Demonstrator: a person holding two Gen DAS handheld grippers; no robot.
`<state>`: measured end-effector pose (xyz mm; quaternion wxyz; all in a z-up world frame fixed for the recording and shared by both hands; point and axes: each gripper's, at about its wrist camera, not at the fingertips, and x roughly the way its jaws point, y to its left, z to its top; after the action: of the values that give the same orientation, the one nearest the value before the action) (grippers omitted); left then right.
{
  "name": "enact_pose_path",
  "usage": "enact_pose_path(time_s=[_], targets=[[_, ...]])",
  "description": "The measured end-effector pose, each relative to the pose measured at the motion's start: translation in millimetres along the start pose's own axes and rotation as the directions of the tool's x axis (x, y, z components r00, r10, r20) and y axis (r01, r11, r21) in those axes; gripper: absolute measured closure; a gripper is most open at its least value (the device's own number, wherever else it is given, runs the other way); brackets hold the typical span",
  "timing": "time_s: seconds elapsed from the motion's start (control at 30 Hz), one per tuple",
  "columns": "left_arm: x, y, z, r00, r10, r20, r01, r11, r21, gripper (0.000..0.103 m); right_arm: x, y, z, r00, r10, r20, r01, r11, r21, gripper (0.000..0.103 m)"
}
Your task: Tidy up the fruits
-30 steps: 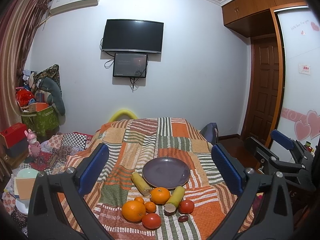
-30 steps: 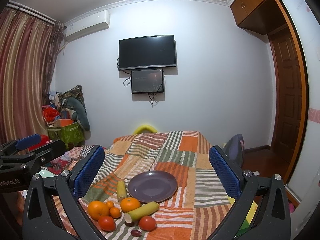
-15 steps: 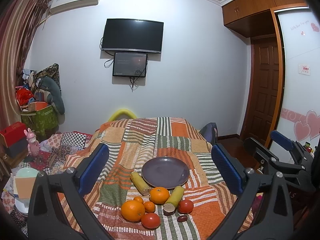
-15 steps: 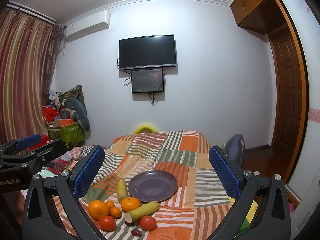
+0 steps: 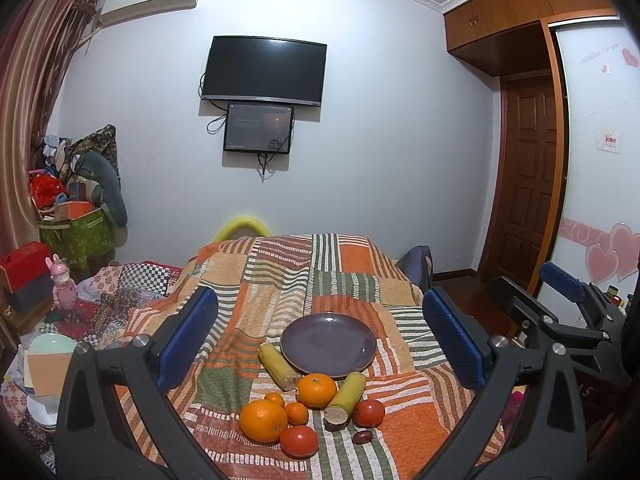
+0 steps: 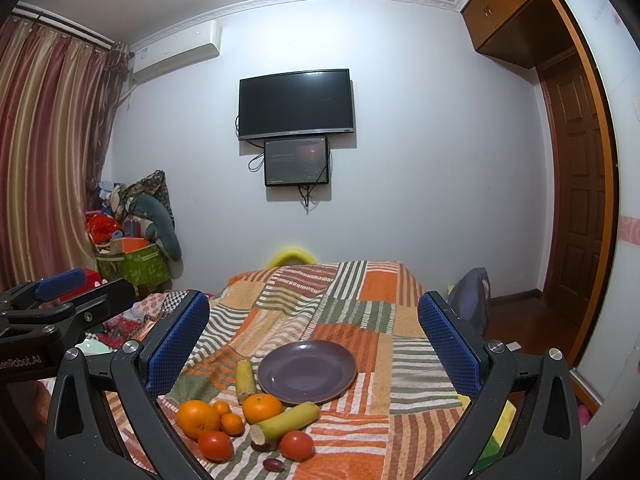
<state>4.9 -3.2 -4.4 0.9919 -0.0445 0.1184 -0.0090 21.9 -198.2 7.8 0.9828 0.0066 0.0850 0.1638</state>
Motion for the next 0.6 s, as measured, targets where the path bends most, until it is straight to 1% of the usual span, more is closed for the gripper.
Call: enact_pose_path(time_s=[0.17,0.27,0.3,0.33,0.37,0.4,0.43,0.47,0.53,0.6], targets=[[2,2,0,1.0,-0.011,-0.01,0.011,1.0,-0.006,0.0,6,-1,-2,0.999,0.025,-0.035,-0.025,1.0,0.004,0.0],[4,5,0,1.0,-0.001,-0.015,0.001,1.0,-0.005,0.0,8,-1,-4,0.998,0.037,-0.046,-0.037,0.999,0.0,0.0],[5,6,-1,1.0,0.003,-0.02,-0.003,1.0,-0.003,0.003,9,-1,-5,0.998,0.045,-0.05,-0.045,0.999,-0.003,0.002],[6,7,-1,1.0,0.002,-0.025,-0.002,1.0,-0.003,0.006,11,-1,-6,0.997,0.047,-0.056,-0.048,0.999,-0.008,0.006],[9,8,-2,0.999,-0.005,-0.038,0.005,1.0,-0.004,0.011,12,-1,-8,0.997,0.048,-0.062,-0.049,0.999,-0.013,0.008],[12,9,-3,0.999,-0.008,-0.05,0.008,1.0,-0.005,0.015,14,-2,-9,0.996,0.049,-0.072,-0.051,0.999,-0.017,0.015],[15,11,-5,0.998,-0.009,-0.064,0.009,1.0,-0.005,0.016,17,-2,-11,0.995,0.058,-0.087,-0.06,0.998,-0.02,0.022],[19,13,-7,0.997,-0.005,-0.081,0.005,1.0,-0.002,0.016,20,-3,-13,0.993,0.064,-0.102,-0.066,0.998,-0.017,0.025],[26,18,-11,0.994,0.009,-0.109,-0.008,1.0,0.005,0.022,28,-6,-17,0.987,0.081,-0.141,-0.082,0.997,-0.003,0.034],[33,24,-17,0.99,0.018,-0.139,-0.017,1.0,0.01,0.023,34,-10,-22,0.981,0.087,-0.174,-0.087,0.996,0.012,0.039]])
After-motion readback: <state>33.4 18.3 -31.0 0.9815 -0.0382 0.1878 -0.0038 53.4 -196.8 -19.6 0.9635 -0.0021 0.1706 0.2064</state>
